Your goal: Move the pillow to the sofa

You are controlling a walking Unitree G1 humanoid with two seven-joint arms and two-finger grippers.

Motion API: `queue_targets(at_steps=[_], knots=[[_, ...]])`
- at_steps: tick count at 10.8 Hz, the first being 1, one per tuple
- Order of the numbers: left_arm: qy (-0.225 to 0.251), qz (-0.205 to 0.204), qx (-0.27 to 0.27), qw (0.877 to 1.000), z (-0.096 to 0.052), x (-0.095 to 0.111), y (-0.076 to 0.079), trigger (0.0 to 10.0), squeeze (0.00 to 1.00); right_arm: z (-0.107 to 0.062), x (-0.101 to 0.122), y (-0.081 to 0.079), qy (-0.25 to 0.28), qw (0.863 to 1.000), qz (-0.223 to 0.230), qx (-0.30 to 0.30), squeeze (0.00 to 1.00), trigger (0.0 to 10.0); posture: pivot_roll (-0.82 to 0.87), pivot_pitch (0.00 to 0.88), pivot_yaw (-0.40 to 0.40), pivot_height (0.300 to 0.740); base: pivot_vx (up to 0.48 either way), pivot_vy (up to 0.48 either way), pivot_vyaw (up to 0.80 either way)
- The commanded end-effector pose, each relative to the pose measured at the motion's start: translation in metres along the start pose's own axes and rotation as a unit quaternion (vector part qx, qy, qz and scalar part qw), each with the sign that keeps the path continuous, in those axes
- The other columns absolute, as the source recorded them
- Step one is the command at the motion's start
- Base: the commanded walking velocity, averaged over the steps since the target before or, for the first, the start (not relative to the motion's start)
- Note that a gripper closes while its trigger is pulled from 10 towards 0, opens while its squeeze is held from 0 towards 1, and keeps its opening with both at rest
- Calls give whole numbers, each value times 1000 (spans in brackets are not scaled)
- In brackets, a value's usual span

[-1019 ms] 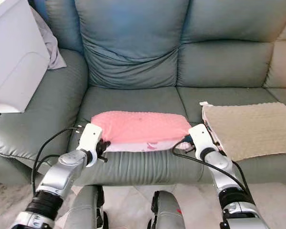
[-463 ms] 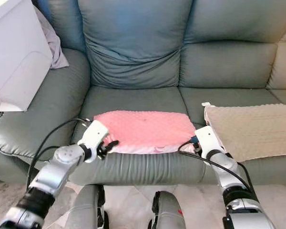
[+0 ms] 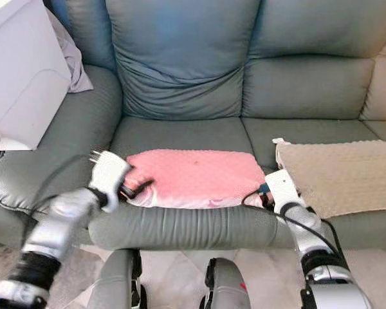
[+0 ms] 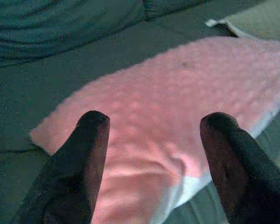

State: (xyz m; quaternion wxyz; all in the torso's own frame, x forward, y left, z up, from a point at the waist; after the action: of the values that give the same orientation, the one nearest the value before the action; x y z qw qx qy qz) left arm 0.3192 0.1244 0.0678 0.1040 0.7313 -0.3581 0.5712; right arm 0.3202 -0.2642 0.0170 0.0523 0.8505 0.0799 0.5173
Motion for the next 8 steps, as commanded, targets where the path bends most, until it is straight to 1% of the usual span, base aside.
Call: queue_targets(at_steps=[1,8], knots=[[2,-1,0,1000,0,1,-2,10000,1000,-1,2,7,2,1000,0,-11,1000,10000,7,25,-28,630,0,0,0],[2,-1,0,1000,0,1,-2,10000,1000,-1,2,7,2,1000,0,-11,1000,10000,7,25,-28,630,0,0,0]])
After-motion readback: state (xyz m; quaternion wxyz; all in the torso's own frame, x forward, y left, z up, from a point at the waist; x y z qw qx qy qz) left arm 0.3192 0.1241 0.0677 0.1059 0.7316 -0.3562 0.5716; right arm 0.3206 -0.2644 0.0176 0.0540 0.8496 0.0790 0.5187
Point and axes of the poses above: a point about 5 cm out from each wrist's last joint towards the gripper, its own z axis pointing out of the wrist towards the gripper, its own x axis along the axis of the wrist's last joint, y = z × x, the point moved 3 cm from there along z, pointing out of the wrist towards the gripper, and after that the axes turned 15 degrees about z, right-handed, at the moved point
